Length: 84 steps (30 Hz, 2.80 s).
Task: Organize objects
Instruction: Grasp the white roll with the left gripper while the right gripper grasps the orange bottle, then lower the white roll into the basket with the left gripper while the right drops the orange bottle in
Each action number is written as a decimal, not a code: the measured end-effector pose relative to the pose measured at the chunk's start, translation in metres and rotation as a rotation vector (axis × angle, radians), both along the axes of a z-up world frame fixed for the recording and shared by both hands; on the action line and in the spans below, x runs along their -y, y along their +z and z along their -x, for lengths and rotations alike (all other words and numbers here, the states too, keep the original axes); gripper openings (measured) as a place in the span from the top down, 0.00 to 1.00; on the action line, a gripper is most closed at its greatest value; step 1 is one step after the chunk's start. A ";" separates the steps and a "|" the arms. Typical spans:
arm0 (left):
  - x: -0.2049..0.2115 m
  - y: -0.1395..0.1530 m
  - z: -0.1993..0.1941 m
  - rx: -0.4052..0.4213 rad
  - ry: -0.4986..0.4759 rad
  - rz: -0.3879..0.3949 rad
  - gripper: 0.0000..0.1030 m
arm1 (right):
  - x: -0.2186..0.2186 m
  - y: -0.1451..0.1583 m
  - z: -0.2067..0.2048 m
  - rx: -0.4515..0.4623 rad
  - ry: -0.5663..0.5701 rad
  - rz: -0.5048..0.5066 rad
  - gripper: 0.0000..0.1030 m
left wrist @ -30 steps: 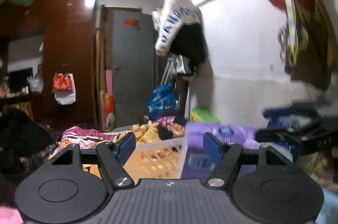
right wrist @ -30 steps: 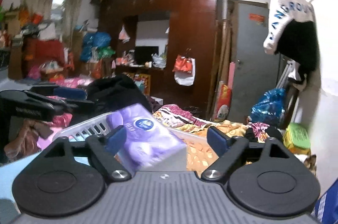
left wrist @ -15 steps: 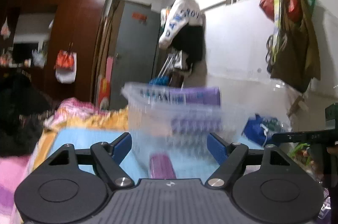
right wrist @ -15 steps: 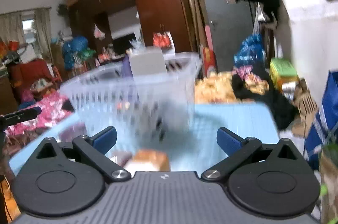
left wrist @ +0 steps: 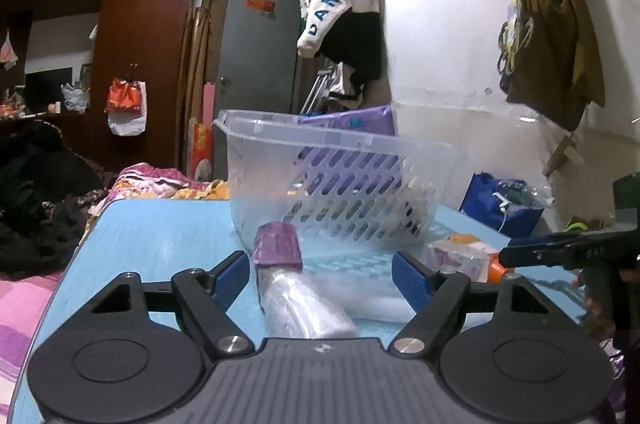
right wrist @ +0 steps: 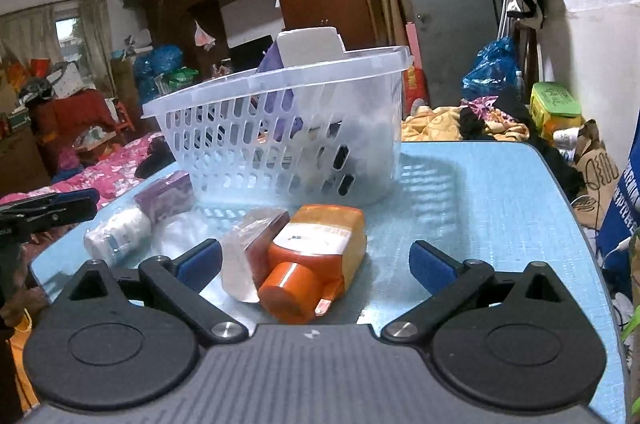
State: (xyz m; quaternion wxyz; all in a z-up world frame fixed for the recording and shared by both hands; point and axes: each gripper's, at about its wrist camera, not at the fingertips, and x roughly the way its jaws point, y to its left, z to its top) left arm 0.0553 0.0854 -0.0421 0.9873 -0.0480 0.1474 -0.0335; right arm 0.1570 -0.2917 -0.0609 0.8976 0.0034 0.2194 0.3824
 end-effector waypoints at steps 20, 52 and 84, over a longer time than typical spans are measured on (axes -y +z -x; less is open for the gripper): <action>0.018 -0.029 -0.003 -0.122 0.040 -0.088 0.21 | -0.026 -0.009 0.008 0.010 -0.045 0.123 0.41; 0.014 0.107 -0.056 0.151 0.068 -0.088 0.47 | -0.040 0.114 -0.031 0.241 -0.087 0.014 0.43; 0.005 0.074 -0.072 0.091 0.092 -0.022 0.17 | -0.025 0.088 -0.036 0.158 -0.071 -0.074 0.00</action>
